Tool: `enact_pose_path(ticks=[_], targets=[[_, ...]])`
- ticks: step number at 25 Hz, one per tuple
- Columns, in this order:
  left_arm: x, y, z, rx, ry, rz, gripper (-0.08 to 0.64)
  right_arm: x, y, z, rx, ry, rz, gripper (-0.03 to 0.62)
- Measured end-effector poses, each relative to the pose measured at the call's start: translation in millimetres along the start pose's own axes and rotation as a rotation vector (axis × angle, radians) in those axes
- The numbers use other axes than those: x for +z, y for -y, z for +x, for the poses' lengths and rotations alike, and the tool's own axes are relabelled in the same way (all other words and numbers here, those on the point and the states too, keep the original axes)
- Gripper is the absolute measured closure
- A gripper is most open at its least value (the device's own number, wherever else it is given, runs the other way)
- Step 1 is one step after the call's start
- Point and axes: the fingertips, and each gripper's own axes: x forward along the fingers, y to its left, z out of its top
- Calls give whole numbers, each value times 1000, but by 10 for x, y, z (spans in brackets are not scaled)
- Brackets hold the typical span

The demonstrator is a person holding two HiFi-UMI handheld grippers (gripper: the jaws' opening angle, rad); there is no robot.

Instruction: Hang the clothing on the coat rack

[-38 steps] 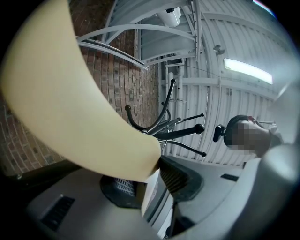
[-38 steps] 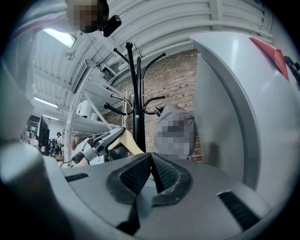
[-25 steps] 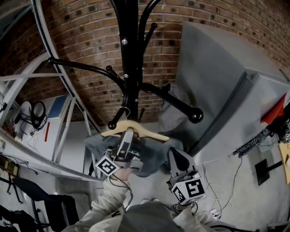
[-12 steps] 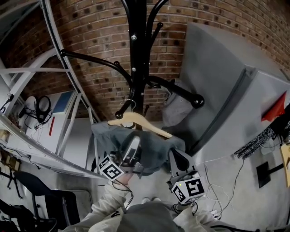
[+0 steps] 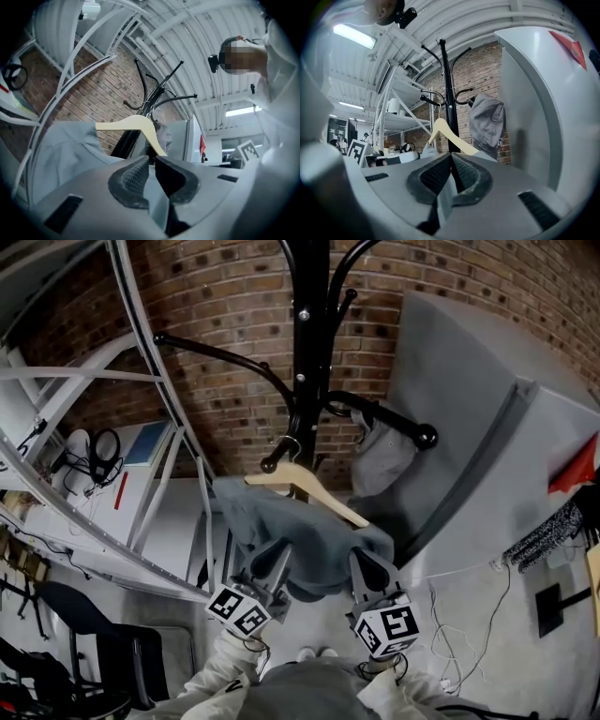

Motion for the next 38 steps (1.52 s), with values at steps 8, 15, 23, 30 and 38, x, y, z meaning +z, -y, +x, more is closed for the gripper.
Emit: enact_pose_path(ticks=[8, 15, 23, 30, 38], targets=[[-137, -47, -323, 105, -74, 84, 551, -43, -123, -26, 35, -3, 3, 569], [-89, -32, -412, 185, -97, 187, 552, 50, -237, -81, 70, 12, -22, 571], [-43, 2, -378, 181, -108, 178, 552, 15, -275, -39, 82, -3, -25, 571], [-107, -53, -403, 182, -84, 173, 552, -40, -295, -19, 93, -16, -21, 571], [-99, -30, -356, 171, -83, 175, 552, -31, -305, -45, 87, -14, -19, 571]])
